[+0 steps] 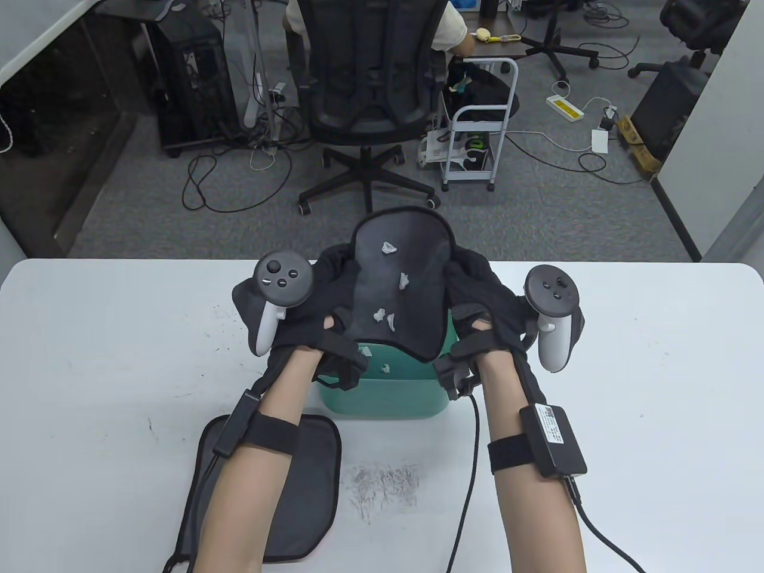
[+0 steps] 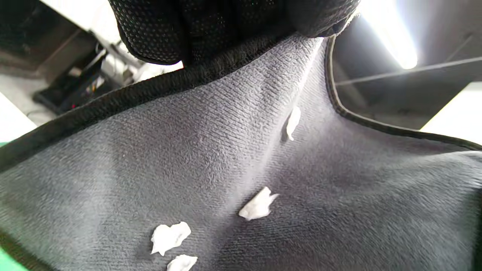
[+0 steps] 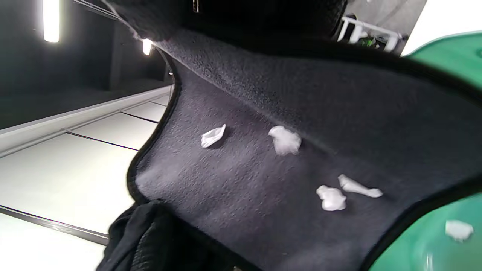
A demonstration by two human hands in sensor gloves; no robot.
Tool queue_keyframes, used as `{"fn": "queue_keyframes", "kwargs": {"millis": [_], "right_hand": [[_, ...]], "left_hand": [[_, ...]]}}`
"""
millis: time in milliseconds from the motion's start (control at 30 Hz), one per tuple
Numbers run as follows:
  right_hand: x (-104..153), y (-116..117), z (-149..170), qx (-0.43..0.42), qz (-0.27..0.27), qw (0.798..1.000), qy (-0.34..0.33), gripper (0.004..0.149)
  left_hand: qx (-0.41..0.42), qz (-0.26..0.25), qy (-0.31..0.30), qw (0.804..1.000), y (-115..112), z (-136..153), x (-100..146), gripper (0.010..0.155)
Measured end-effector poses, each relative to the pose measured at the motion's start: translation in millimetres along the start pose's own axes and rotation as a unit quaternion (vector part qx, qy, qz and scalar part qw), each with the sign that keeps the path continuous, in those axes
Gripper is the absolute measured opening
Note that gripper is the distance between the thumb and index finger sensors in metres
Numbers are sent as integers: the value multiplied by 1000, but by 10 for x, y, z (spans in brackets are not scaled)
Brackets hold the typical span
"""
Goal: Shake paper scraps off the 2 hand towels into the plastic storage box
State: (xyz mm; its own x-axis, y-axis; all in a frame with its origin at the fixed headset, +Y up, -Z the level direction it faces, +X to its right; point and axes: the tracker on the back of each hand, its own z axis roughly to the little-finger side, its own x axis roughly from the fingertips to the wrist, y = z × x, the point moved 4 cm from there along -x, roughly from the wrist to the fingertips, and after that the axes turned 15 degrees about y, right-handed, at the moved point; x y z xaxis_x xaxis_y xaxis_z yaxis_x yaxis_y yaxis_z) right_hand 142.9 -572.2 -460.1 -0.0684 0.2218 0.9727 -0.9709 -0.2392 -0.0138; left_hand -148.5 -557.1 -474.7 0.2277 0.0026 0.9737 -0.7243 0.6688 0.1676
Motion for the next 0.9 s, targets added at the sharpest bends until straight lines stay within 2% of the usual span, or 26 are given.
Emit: {"fn": "queue_keyframes", "kwargs": {"millis": [100, 200, 333, 467, 633, 767, 900], "right_hand": [[-37, 43, 83, 42, 20, 999, 4, 39], [-83, 90, 180, 78, 9, 996, 29, 39], [-111, 80, 262, 70, 6, 997, 41, 40], [-126, 26, 294, 63, 10, 997, 45, 39], [-156, -102, 359, 37, 28, 998, 31, 39], [-172, -225, 436, -5, 54, 998, 28, 39], [-183, -316, 513, -7, 83, 996, 40, 39]], "left_hand": [[-24, 8, 13, 1000, -133, 148, -58, 41], [-51, 62, 30, 996, -324, 291, -101, 41], [-55, 70, 37, 995, -402, 358, -108, 41], [-52, 66, 37, 996, -385, 360, -120, 40], [-42, 36, 37, 998, -275, 367, -167, 40], [-36, 15, 38, 998, -170, 377, -214, 40], [-36, 8, 46, 998, -127, 435, -251, 40]]}}
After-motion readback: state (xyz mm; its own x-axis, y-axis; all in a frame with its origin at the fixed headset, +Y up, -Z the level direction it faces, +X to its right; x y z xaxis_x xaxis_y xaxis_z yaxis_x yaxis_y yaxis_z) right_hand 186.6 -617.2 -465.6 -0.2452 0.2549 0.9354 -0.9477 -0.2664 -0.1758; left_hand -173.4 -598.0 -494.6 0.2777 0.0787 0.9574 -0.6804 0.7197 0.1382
